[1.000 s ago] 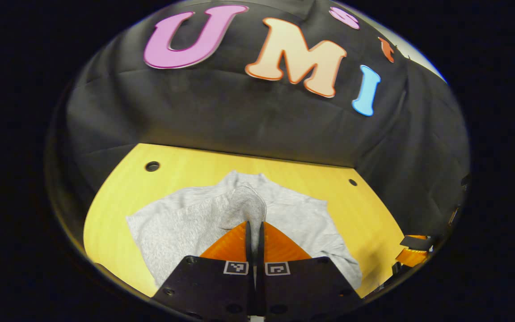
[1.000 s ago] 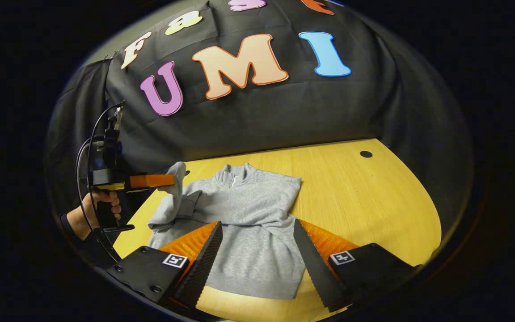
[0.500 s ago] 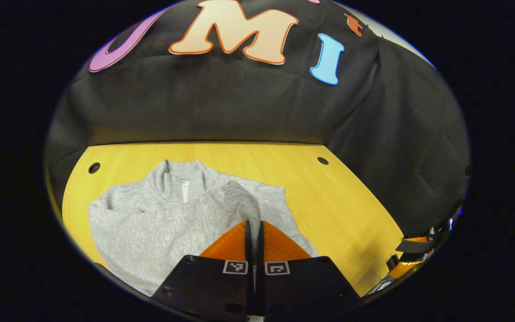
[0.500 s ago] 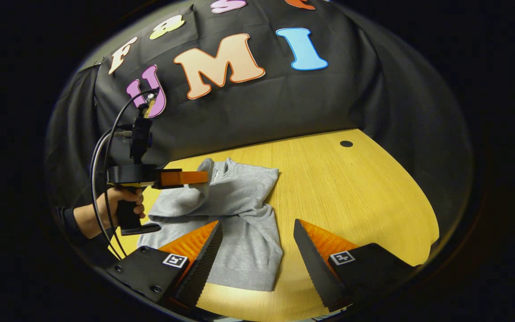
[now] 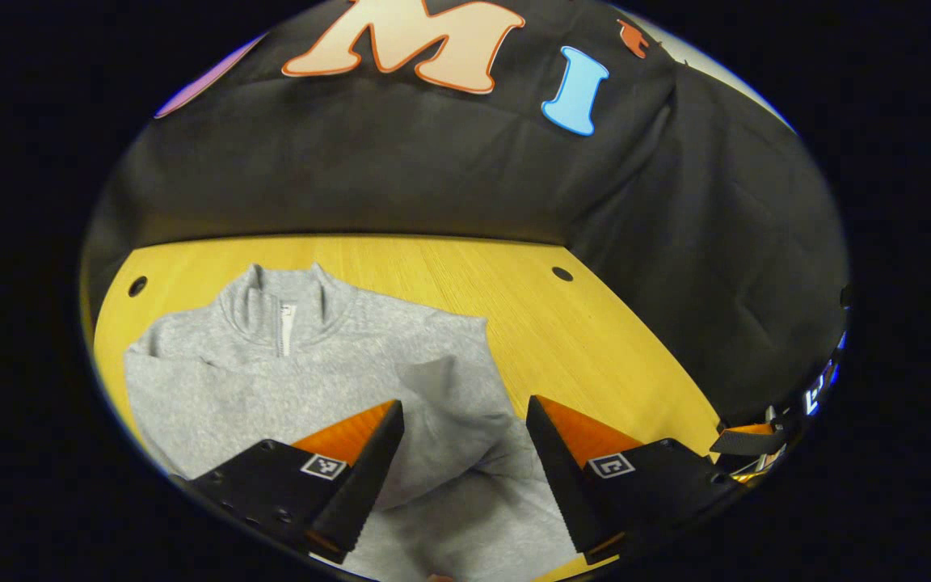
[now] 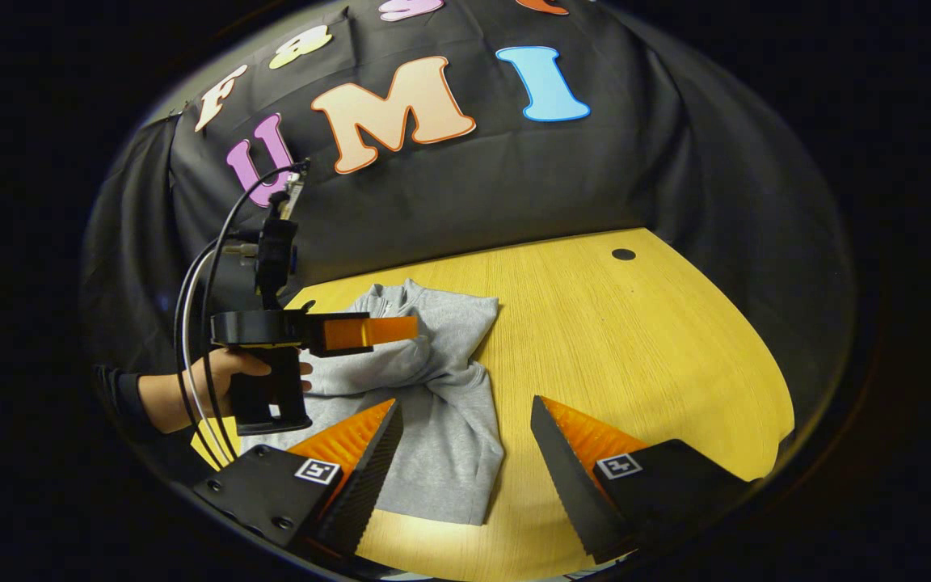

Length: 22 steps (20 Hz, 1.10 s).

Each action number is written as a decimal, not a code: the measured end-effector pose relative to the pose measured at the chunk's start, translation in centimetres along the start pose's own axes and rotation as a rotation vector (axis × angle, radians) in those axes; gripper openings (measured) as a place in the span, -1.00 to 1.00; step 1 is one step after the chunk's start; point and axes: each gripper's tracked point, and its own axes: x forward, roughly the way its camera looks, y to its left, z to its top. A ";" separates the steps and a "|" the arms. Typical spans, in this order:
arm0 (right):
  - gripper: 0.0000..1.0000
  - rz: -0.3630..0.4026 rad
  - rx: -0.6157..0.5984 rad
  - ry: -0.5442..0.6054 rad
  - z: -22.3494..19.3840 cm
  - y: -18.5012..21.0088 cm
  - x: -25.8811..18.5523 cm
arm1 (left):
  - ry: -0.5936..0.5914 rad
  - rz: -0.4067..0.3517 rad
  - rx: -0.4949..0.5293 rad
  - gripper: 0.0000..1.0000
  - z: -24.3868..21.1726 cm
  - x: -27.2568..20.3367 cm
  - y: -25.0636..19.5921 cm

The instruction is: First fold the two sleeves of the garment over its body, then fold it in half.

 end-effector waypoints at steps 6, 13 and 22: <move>0.98 -0.037 -0.044 -0.006 -1.1 0.2 1.1 | -0.088 0.206 0.062 0.92 -0.8 -6.8 9.1; 0.98 -0.084 -0.114 0.041 -4.3 0.6 2.7 | -0.108 0.374 0.054 0.92 -5.5 -16.1 16.4; 0.93 -0.144 -0.184 0.137 -8.7 0.0 3.4 | 0.010 0.515 -0.045 0.92 -17.0 -23.8 21.3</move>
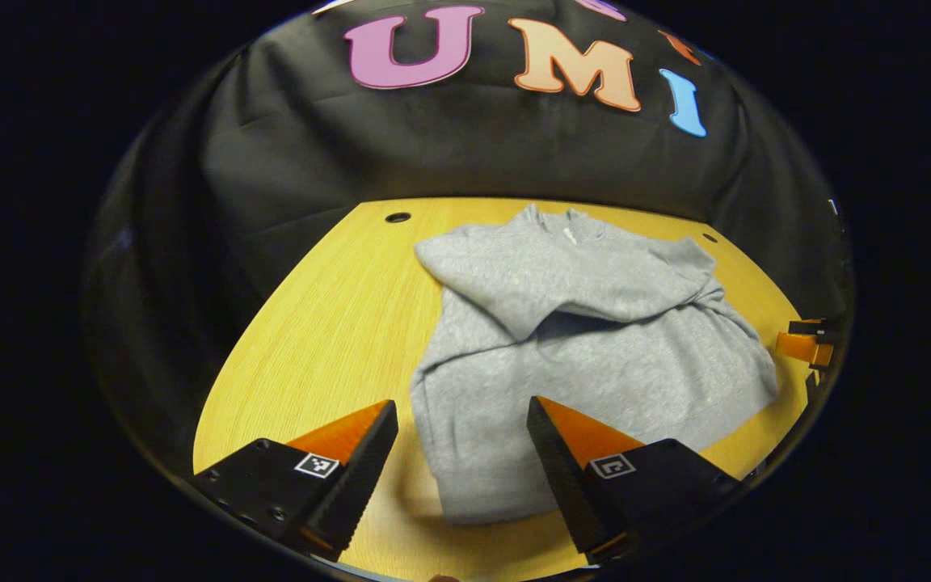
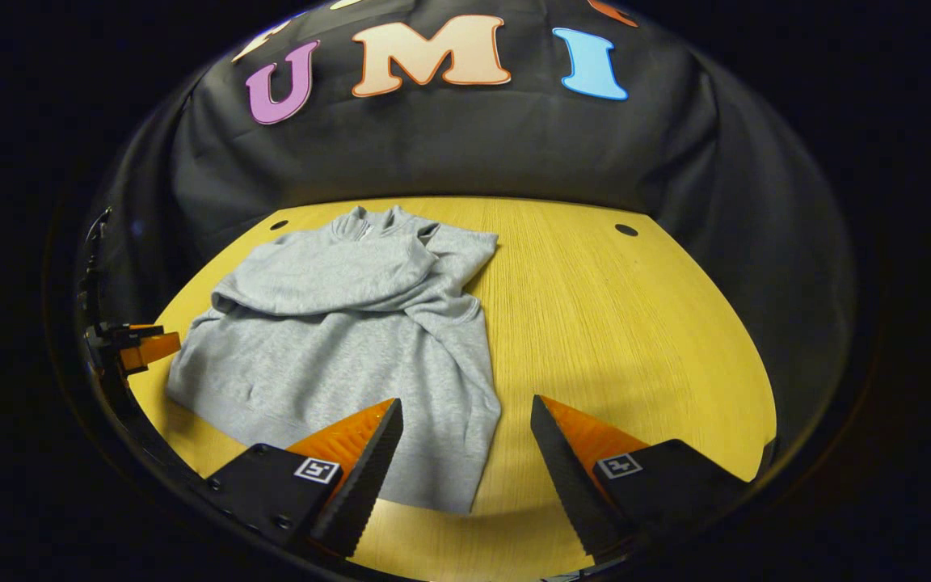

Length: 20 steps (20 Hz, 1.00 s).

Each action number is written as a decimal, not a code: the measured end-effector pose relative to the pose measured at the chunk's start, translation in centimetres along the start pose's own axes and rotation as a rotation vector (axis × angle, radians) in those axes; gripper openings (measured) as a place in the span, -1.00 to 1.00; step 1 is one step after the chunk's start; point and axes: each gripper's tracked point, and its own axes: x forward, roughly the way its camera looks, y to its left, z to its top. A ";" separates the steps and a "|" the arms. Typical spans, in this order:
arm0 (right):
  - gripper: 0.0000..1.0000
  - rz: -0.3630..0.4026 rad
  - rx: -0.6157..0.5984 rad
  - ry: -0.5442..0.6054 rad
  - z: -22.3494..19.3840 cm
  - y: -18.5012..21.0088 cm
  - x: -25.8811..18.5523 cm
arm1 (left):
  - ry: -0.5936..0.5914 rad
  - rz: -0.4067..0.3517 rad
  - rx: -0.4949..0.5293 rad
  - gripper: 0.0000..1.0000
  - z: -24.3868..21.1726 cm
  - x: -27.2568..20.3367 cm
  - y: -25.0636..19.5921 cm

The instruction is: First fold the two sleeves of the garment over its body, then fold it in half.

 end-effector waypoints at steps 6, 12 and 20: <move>0.99 -0.025 -0.021 0.061 -3.2 0.4 0.2 | 0.046 0.006 -0.009 0.92 -3.5 -0.1 0.3; 0.97 -0.026 -0.045 0.124 -5.9 1.3 0.7 | 0.050 -0.009 0.002 0.92 -5.0 0.0 -0.5; 0.46 0.033 -0.001 0.171 -7.1 3.4 0.6 | -0.014 -0.071 0.014 0.19 -5.0 0.5 -2.5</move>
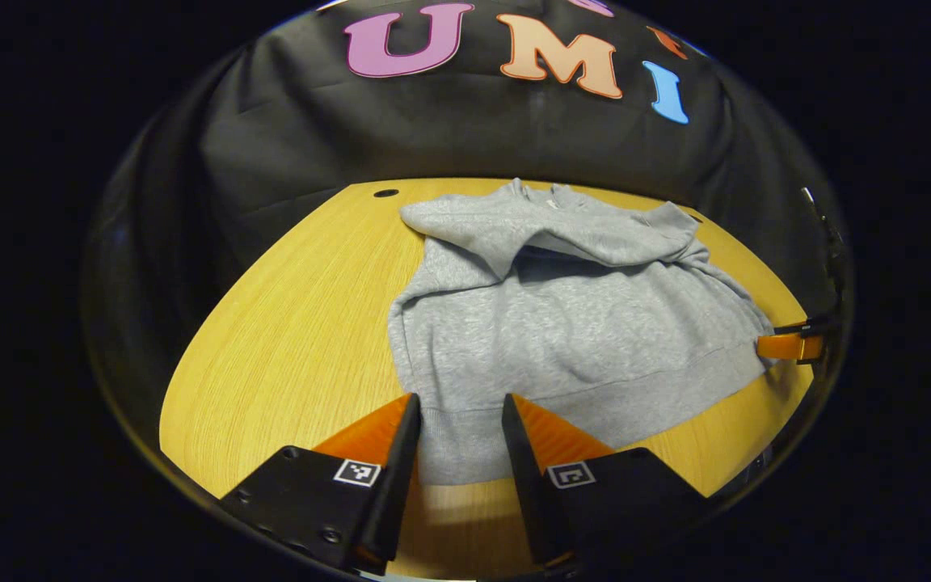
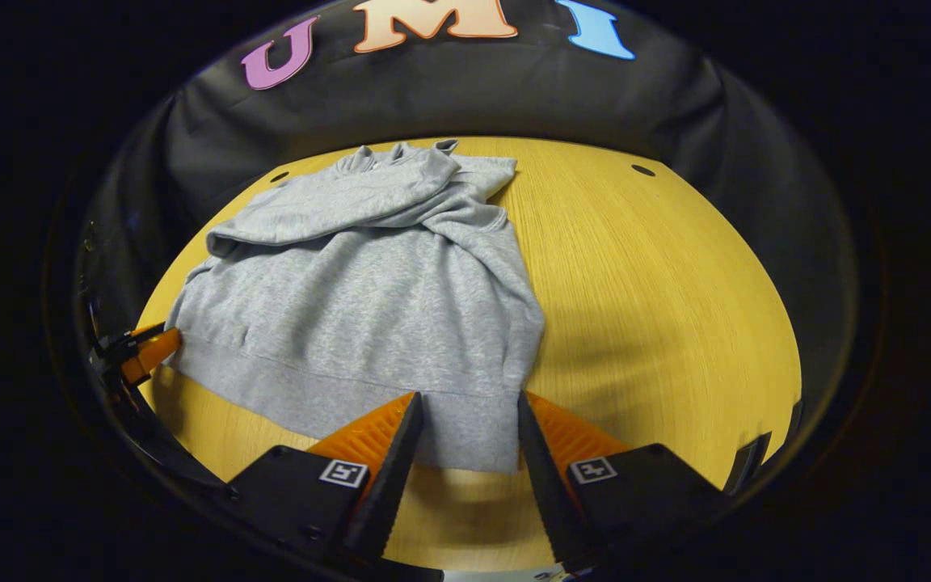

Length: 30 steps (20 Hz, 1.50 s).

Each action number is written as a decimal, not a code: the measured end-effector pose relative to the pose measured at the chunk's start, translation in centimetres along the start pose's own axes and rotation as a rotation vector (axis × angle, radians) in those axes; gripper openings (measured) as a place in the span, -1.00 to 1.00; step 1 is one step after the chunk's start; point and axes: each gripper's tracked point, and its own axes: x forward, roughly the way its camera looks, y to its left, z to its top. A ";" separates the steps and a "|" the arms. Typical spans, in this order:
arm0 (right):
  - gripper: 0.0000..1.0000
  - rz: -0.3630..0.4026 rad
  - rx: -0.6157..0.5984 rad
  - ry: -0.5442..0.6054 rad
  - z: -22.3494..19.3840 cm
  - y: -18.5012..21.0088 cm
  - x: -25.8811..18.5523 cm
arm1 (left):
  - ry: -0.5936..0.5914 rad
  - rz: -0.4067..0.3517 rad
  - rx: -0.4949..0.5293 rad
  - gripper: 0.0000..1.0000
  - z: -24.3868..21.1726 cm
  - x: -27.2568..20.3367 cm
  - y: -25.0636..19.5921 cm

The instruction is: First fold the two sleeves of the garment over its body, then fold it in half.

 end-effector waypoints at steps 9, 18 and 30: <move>-0.91 0.042 -0.066 0.049 0.1 1.3 -0.1 | 0.052 0.015 0.018 -0.99 -0.1 0.4 -1.4; -0.92 0.242 -0.039 0.009 3.4 1.6 -2.3 | 0.101 0.055 -0.104 -1.00 2.6 -1.4 -1.5; -0.92 0.299 0.071 -0.101 14.5 4.0 -3.4 | -0.003 -0.050 -0.134 -1.00 13.8 0.7 -0.7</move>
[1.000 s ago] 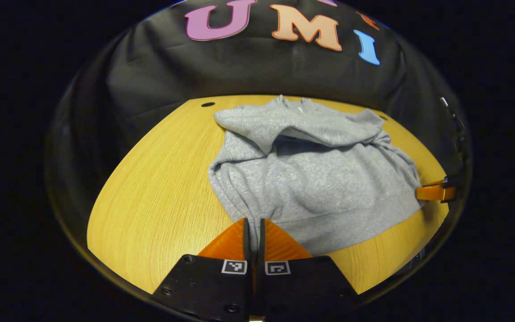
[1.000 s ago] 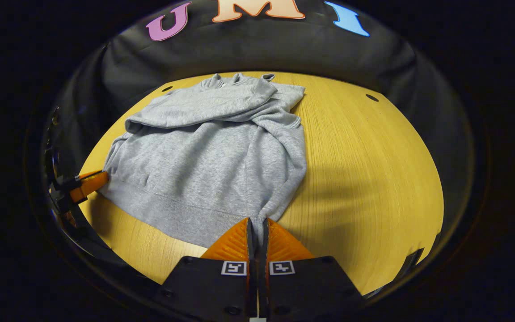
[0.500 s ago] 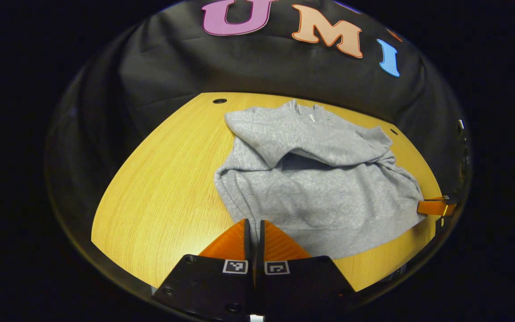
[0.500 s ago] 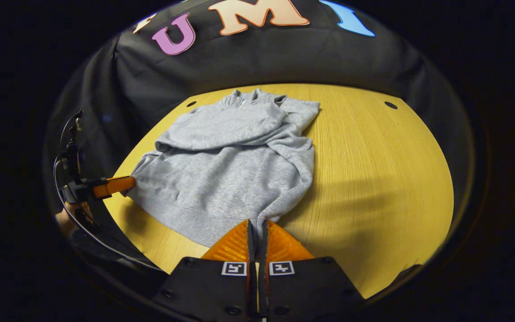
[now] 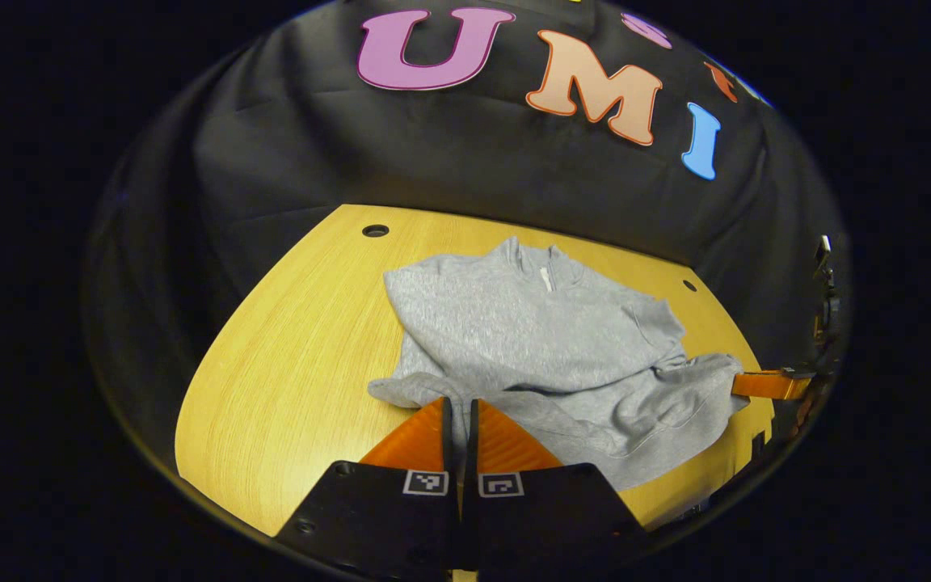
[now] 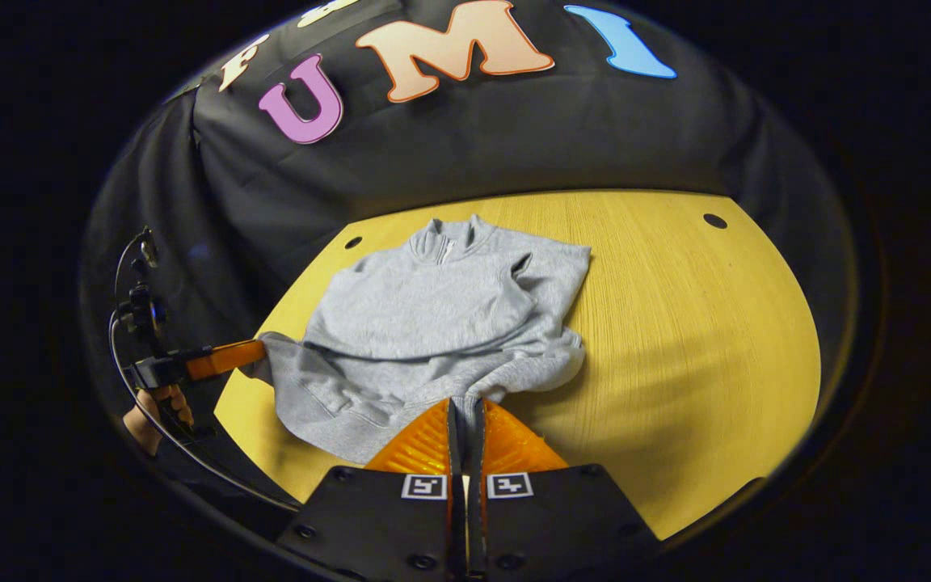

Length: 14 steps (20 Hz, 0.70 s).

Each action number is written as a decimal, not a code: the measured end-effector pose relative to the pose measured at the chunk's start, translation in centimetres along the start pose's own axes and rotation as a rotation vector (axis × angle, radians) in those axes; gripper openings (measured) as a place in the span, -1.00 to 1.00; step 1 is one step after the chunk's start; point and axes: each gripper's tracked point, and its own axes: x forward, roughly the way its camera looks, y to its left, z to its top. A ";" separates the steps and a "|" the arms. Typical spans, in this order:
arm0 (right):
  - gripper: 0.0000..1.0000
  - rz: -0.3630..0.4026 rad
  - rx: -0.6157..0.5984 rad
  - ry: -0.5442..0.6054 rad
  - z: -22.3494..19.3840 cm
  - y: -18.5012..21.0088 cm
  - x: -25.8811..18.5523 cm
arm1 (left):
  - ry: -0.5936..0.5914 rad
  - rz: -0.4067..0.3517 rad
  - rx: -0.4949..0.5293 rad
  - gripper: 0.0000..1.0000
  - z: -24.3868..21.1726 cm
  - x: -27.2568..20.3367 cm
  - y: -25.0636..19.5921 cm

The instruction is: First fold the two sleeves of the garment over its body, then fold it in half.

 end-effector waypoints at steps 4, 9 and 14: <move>-0.92 -0.009 0.057 -0.033 3.2 -0.3 1.3 | 0.010 -0.023 0.012 -1.00 2.1 1.6 0.6; -0.92 -0.001 0.159 0.019 5.3 -0.9 4.0 | 0.089 -0.058 0.000 -1.00 3.3 4.4 1.1; -0.92 0.003 0.256 0.062 7.7 -1.7 7.6 | 0.184 -0.103 -0.081 -1.00 4.2 8.3 2.2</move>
